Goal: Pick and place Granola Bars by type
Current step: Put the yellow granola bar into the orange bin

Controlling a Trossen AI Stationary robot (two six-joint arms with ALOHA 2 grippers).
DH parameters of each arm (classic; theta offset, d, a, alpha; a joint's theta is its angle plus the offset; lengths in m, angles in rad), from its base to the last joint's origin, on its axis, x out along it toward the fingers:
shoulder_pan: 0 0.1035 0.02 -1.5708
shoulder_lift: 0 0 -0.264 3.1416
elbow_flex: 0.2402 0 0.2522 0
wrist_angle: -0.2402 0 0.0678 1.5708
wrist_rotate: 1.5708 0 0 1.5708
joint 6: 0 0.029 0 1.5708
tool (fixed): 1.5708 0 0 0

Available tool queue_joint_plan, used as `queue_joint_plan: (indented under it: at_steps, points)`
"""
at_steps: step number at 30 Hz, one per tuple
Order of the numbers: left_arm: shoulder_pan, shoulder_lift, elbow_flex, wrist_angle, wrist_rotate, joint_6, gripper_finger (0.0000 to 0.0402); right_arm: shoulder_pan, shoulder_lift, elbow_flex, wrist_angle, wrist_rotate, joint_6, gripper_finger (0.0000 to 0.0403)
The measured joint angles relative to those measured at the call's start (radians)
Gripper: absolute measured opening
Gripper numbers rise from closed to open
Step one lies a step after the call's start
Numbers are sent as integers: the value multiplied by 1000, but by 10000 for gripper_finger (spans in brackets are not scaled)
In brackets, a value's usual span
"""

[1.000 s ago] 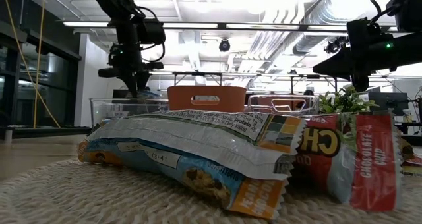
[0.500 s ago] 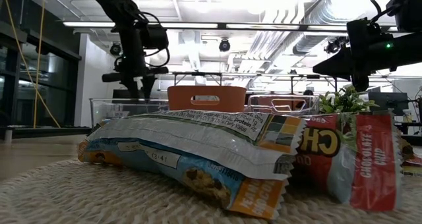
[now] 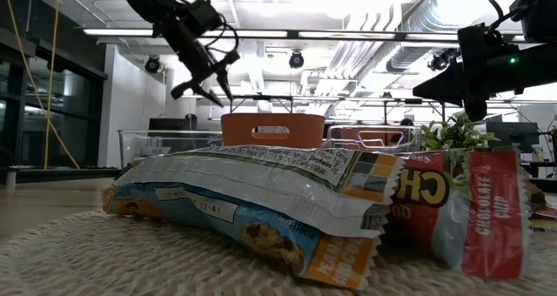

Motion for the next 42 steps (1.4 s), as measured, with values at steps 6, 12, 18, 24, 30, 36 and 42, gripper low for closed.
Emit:
queue_joint_plan:
  at_steps: [6,12,18,24,30,36,42]
  points:
    - [0,-57,0,24,243,289,124,0,0,0,0,0,0,0]
    - [-2,-68,0,40,614,424,124,0,0,0,0,0,0,0]
    - [-34,-68,0,43,838,478,124,0,0,0,0,0,0,0]
    - [-130,-68,0,42,928,654,124,0,0,0,0,0,0,0]
    - [-233,-68,0,40,933,752,124,0,0,0,0,0,0,0]
    - [-317,-68,0,-32,918,754,124,0,0,0,0,0,0,0]
    - [-434,-67,0,-271,670,828,124,0,0,0,0,0,0,0]
